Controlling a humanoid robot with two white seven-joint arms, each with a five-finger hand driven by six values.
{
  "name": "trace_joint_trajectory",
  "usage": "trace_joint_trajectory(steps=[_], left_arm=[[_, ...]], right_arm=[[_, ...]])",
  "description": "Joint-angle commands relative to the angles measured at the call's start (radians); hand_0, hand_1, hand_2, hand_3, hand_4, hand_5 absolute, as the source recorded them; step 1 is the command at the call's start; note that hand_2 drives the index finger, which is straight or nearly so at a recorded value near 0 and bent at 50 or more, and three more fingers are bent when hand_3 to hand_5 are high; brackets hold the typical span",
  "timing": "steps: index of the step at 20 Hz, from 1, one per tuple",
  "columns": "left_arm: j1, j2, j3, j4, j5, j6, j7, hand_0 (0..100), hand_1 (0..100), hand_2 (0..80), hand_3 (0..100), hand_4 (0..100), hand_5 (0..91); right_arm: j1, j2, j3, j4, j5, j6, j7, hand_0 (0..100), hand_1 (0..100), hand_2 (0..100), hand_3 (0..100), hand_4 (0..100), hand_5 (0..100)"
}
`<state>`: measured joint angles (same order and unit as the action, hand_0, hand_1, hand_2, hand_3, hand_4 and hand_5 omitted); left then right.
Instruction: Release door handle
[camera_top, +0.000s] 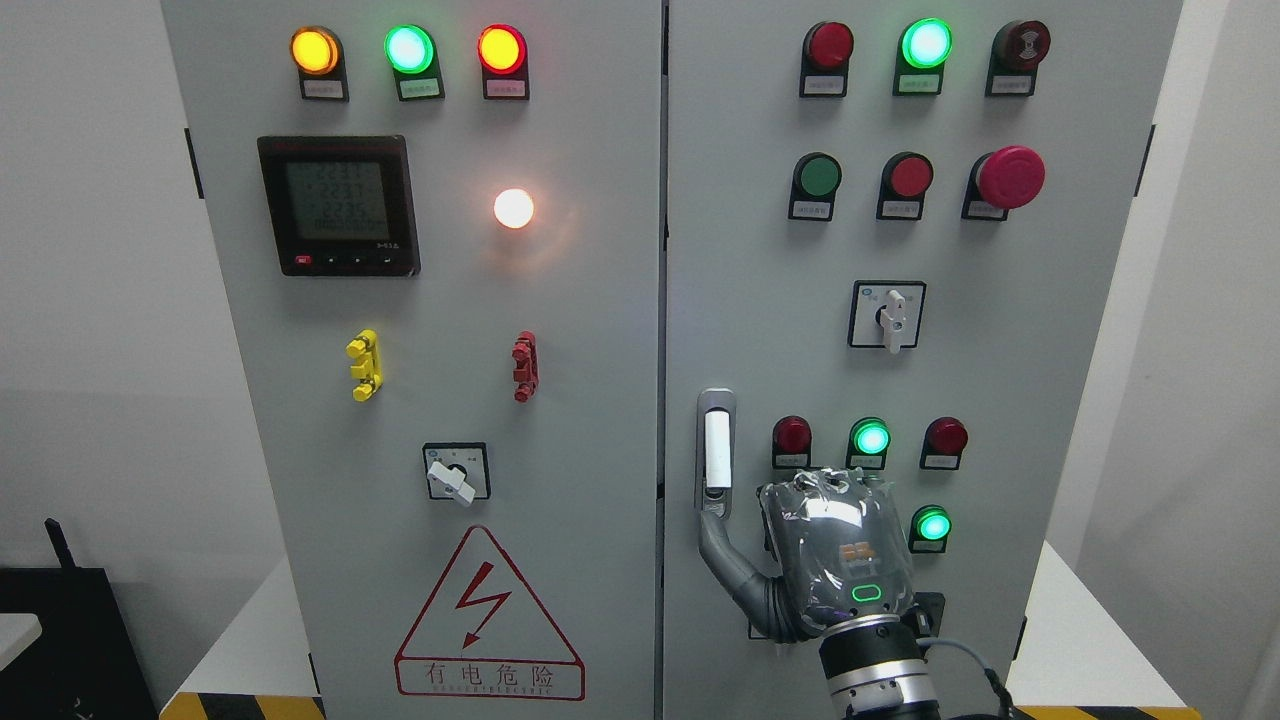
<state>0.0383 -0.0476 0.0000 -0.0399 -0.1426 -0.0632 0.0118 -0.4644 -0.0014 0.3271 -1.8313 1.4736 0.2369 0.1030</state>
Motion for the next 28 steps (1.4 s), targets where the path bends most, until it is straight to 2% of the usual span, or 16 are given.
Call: trace_joint_trajectory(steps=[1,28], left_arm=[[0.0,0.0,-0.025,0.0,0.001,0.002,0.001,12,39,0.0,0,0,0.0],[0.0,0.0,-0.025,0.0,0.0,0.0,0.001,12,39,0.0,0,0,0.0]], right_arm=[[-0.005,0.021,0.001,0.004,0.001,0.004,0.006,39,0,100,100,91,95],[-0.026,0.041,0.004,0.029,0.001,0.018,0.007,39,0,100,100,91,95]])
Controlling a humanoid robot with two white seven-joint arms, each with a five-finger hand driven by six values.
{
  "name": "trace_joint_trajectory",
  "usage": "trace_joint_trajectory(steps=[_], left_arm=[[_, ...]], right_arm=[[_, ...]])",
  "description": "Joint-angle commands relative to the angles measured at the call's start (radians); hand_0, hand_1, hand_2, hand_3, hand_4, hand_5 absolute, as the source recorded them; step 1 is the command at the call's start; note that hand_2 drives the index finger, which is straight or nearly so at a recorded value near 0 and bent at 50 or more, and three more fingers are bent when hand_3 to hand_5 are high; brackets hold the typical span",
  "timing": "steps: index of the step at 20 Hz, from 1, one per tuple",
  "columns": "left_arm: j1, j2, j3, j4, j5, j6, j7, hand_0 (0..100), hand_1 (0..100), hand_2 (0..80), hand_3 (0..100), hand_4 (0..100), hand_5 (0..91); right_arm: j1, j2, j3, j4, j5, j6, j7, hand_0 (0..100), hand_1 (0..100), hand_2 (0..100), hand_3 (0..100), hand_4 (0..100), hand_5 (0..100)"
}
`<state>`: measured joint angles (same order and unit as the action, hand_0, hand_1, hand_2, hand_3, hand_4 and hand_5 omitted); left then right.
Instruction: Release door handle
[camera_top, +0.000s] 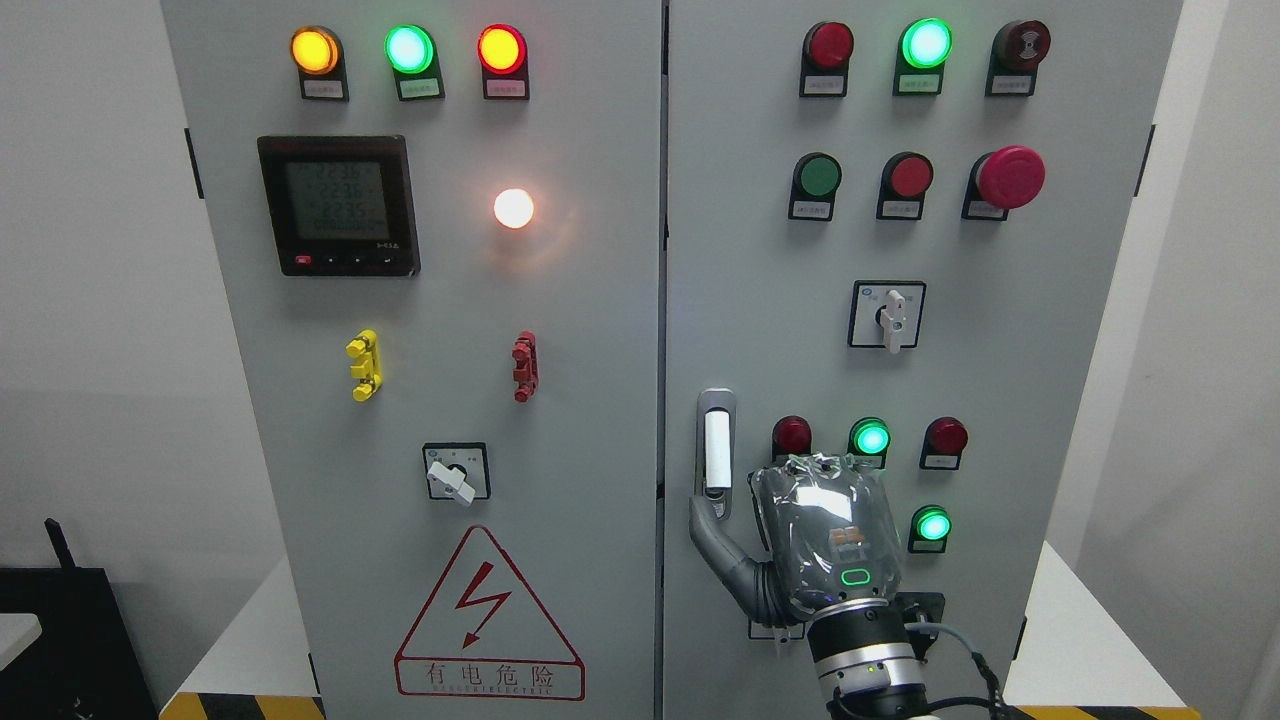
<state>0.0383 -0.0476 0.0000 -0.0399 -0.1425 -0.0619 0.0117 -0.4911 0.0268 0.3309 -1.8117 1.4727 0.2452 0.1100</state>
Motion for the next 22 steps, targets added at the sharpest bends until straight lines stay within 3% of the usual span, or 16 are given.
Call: trace_joint_trajectory(steps=[1,4,22], left_arm=[[0.0,0.0,-0.025,0.0,0.0,-0.001,0.001,12,39,0.0,0,0,0.0],[0.0,0.0,-0.025,0.0,0.0,-0.001,0.001,12,39,0.0,0,0,0.0],[0.0,0.0,-0.025,0.0,0.0,-0.001,0.001,12,39,0.0,0,0,0.0]], right_arm=[[-0.001,0.013,0.0,0.009,0.001,0.009,0.0,39,0,100,100,91,95],[-0.003,0.013,0.002,0.009,0.001,0.009,0.017,39,0,100,100,91,95],[-0.017,0.013,0.0,0.011,0.001,0.011,0.02,43,0,100,100,91,95]])
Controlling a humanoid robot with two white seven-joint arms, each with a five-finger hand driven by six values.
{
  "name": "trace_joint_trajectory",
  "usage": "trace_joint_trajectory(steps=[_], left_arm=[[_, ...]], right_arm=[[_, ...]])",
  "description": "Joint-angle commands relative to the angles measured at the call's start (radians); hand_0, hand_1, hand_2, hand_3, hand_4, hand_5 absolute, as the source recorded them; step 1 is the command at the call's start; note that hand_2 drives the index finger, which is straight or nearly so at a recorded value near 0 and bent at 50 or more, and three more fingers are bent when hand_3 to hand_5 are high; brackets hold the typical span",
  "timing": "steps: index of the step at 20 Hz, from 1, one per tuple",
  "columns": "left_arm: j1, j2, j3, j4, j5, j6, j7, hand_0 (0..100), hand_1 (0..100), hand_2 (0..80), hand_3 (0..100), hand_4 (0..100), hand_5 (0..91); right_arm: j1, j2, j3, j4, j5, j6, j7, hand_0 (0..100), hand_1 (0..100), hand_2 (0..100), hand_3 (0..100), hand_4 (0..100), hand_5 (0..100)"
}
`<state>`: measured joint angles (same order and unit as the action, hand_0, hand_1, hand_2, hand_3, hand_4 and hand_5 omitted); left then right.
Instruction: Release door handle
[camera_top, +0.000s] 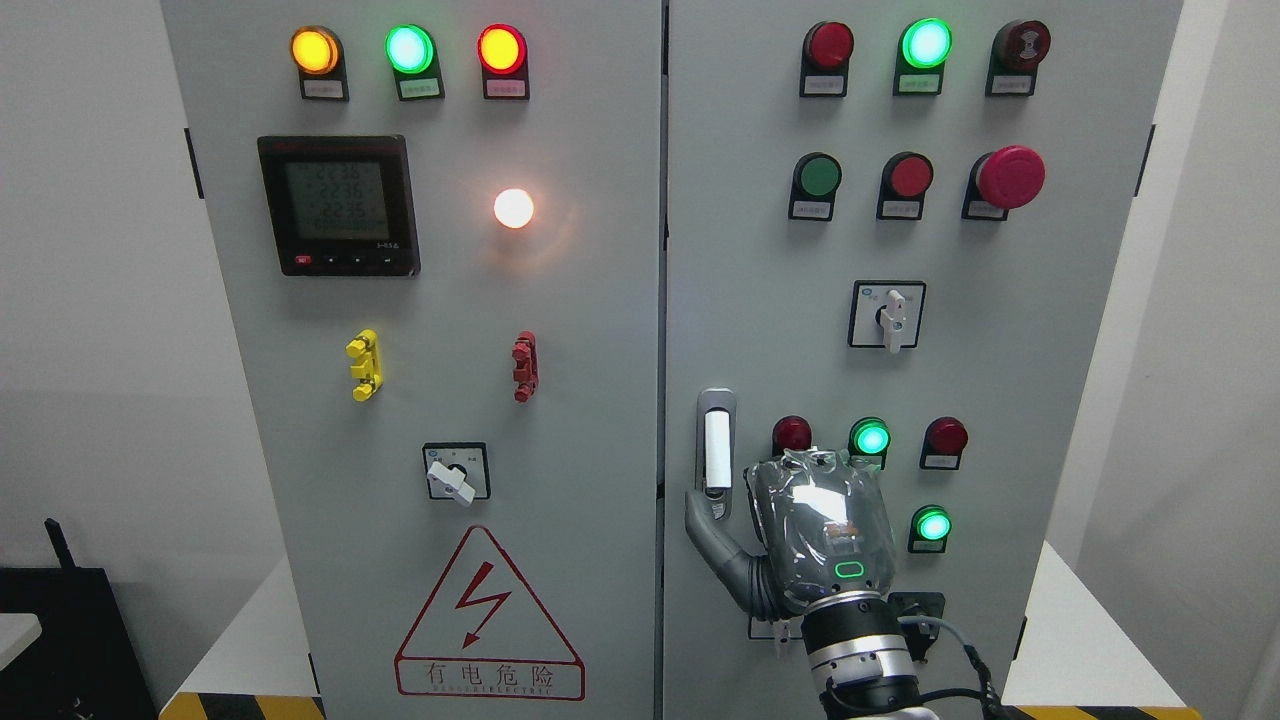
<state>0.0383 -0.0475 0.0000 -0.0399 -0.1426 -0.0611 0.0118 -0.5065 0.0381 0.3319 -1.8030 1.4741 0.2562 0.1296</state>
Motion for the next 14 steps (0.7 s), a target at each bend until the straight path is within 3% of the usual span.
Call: trace_joint_trajectory(steps=[1,14], left_arm=[[0.0,0.0,-0.025,0.0,0.0,0.0,0.001,12,39,0.0,0,0,0.0],[0.0,0.0,-0.025,0.0,0.0,-0.002,0.001,12,39,0.0,0,0,0.0]], right_arm=[[-0.001,0.002,-0.001,0.002,0.0,0.0,0.001,44,0,100,100,91,95],[-0.001,0.002,0.001,0.004,0.0,0.017,0.002,46,0,100,100,92,95]])
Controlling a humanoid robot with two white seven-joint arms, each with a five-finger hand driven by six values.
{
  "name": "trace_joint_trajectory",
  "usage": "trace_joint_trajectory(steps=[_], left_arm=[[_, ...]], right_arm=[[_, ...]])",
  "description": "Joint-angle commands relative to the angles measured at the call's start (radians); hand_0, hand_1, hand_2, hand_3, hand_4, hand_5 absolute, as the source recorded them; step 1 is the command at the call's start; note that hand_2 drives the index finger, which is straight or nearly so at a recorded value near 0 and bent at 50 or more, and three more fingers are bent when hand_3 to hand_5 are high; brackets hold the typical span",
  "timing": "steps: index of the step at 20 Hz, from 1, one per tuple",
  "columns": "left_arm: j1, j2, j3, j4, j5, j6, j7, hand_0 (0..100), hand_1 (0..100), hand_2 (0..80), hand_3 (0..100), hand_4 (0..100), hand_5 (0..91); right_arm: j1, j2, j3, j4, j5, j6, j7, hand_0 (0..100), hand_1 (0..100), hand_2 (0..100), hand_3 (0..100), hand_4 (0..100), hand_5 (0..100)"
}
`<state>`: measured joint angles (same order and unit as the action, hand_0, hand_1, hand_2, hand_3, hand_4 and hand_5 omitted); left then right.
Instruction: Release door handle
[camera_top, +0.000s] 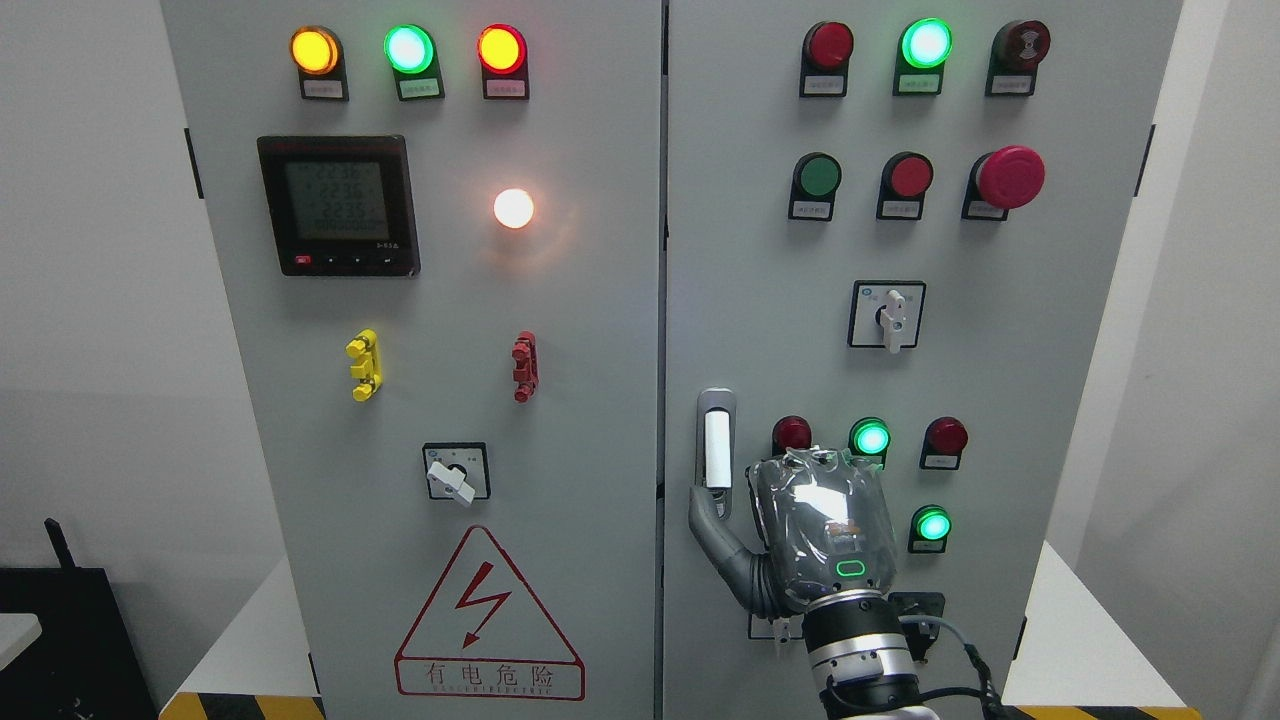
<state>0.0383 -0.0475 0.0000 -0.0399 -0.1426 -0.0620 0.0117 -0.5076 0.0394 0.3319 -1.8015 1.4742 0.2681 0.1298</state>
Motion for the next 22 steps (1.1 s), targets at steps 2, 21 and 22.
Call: trace_joint_trajectory(steps=[2,21,22], left_arm=[[0.0,0.0,-0.025,0.0,0.0,-0.001,0.001,12,39,0.0,0,0,0.0],[0.0,0.0,-0.025,0.0,0.0,0.001,0.001,12,39,0.0,0,0,0.0],[0.0,0.0,-0.025,0.0,0.0,-0.001,0.001,12,39,0.0,0,0,0.0]], right_arm=[[0.0,0.001,0.001,0.002,0.0,0.005,0.001,46,0,100,100,92,95],[0.0,-0.001,0.001,0.004,0.0,0.008,0.001,49,0,100,100,92,96],[0.0,-0.001,0.001,0.004,0.0,0.008,0.002,48,0,100,100,92,96]])
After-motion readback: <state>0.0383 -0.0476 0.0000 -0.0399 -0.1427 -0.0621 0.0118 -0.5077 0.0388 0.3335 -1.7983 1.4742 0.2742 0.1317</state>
